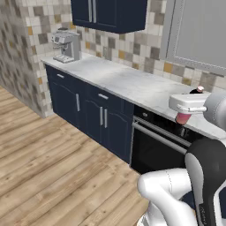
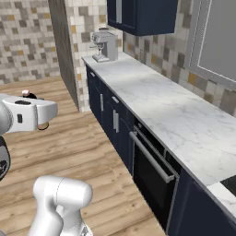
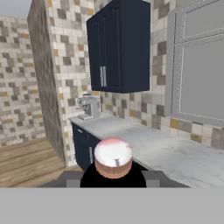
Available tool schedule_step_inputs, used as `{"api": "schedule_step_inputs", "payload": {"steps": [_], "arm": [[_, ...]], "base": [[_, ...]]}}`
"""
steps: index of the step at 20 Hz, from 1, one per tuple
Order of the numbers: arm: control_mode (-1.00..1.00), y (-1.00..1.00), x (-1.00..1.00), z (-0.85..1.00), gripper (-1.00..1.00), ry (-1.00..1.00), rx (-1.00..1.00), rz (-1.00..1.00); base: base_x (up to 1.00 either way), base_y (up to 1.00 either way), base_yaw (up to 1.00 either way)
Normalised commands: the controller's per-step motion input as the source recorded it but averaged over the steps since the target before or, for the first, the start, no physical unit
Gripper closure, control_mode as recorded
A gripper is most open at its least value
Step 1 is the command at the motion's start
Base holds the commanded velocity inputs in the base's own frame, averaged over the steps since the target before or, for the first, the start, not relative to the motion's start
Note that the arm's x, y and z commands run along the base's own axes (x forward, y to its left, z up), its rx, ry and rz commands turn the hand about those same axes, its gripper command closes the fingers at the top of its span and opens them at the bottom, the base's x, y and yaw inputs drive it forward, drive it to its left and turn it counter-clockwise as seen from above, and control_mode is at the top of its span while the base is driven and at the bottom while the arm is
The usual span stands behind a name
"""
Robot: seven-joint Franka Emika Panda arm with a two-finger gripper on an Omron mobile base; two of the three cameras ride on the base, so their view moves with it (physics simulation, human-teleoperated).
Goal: Open the fridge, grab two sodas, and place both sodas inside the bowl with ice on the dining counter.
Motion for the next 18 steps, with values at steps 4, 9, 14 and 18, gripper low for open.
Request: {"api": "schedule_step_inputs", "payload": {"steps": [4,9,14,18], "arm": [[1.00,0.00,0.00,0.00,1.00,0.00,0.00,0.00],[1.00,0.00,0.00,0.00,1.00,0.00,0.00,0.00],[1.00,0.00,0.00,0.00,1.00,0.00,0.00,0.00],[1.00,0.00,0.00,0.00,1.00,0.00,0.00,0.00]], "base": [[1.00,0.35,0.23],[1.00,0.56,0.18],[1.00,0.56,0.21],[0.92,0.49,0.27]]}}
